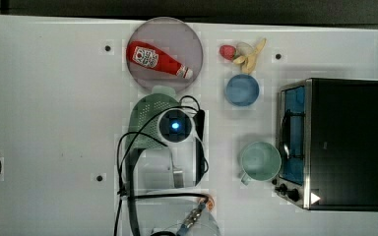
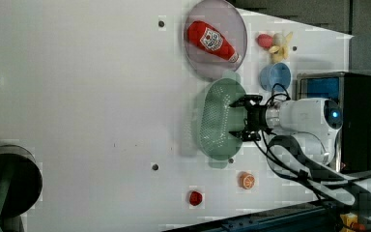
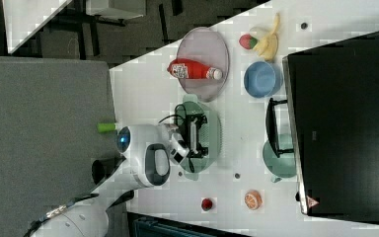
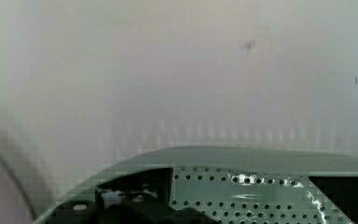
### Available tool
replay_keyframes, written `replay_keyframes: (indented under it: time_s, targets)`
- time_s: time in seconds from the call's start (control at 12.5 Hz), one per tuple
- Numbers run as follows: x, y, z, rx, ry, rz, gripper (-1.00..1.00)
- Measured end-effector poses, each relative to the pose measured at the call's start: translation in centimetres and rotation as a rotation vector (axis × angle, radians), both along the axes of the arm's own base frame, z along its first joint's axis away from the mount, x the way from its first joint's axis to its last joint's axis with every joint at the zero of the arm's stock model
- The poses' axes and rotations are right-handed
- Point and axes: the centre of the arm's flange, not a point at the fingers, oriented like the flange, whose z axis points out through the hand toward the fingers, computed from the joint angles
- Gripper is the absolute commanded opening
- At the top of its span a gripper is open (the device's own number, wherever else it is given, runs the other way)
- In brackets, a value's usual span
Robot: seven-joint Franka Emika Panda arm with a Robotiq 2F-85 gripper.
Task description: Drag strainer left to right.
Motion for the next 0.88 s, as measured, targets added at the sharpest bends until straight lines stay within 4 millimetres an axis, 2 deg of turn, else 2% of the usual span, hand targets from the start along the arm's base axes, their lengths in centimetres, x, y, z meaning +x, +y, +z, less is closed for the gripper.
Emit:
replay_keyframes:
  time_s: [0.32,0.56,0.88]
  targets:
    - [-1.0,-4.9,-1.0,-0.033,0.022,0.045,1.0]
    - [-1.2,-8.1,-1.2,-0.053,0.026,0.011,1.0]
    - [-1.0,-10.1,-0.9,-0.064,0.026,0.003,1.0]
